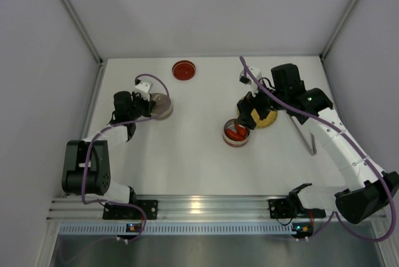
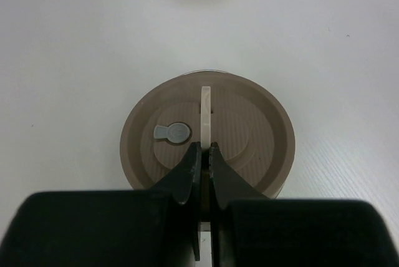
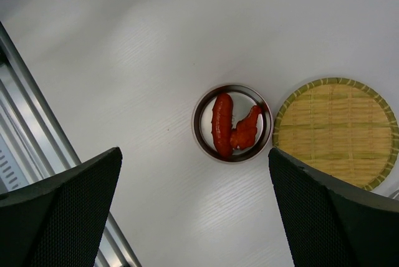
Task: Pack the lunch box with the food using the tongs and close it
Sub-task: Close the box lid on the packing box.
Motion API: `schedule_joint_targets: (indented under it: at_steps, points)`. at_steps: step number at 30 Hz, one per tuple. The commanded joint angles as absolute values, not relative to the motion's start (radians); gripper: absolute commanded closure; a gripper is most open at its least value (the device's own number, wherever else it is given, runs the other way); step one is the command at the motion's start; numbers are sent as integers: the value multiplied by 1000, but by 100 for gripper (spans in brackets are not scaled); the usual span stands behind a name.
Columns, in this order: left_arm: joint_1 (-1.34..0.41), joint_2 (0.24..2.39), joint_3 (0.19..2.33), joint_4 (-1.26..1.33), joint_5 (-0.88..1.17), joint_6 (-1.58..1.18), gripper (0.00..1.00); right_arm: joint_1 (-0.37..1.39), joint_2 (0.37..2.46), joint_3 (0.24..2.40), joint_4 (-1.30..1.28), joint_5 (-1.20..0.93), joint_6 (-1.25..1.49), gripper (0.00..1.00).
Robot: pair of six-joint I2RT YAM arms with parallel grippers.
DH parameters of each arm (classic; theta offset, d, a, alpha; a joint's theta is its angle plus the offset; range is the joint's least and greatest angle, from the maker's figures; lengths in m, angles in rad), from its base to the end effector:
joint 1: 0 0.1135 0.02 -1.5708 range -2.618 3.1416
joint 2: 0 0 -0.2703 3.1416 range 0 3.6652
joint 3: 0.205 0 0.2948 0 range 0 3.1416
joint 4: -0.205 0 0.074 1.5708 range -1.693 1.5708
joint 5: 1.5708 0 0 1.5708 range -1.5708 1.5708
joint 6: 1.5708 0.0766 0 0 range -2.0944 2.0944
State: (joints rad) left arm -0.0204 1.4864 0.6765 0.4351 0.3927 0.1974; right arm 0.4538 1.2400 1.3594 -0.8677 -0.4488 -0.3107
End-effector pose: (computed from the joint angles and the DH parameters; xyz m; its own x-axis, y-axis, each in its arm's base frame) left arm 0.3737 -0.0369 0.1622 -0.2854 0.1871 -0.9400 0.4394 0.8972 0.0451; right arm 0.2698 0.1686 0.3658 -0.3741 -0.4889 -0.7880 -0.8351 0.5471 0.0570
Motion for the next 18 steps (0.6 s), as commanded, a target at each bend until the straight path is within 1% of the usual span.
schedule_joint_targets:
  at_steps: [1,8,16,18]
  points:
    - [-15,1509,666,508,405,218,100,433,1224,1374,-828,-474,-305,1]
    - [-17,1509,661,493,423,238,100,433,1226,1374,-831,-477,-307,1]
    - [-15,1491,699,307,436,319,100,434,1226,1388,-845,-482,-313,1]
    - [-15,1482,706,281,440,334,96,434,1227,1390,-847,-486,-311,1]
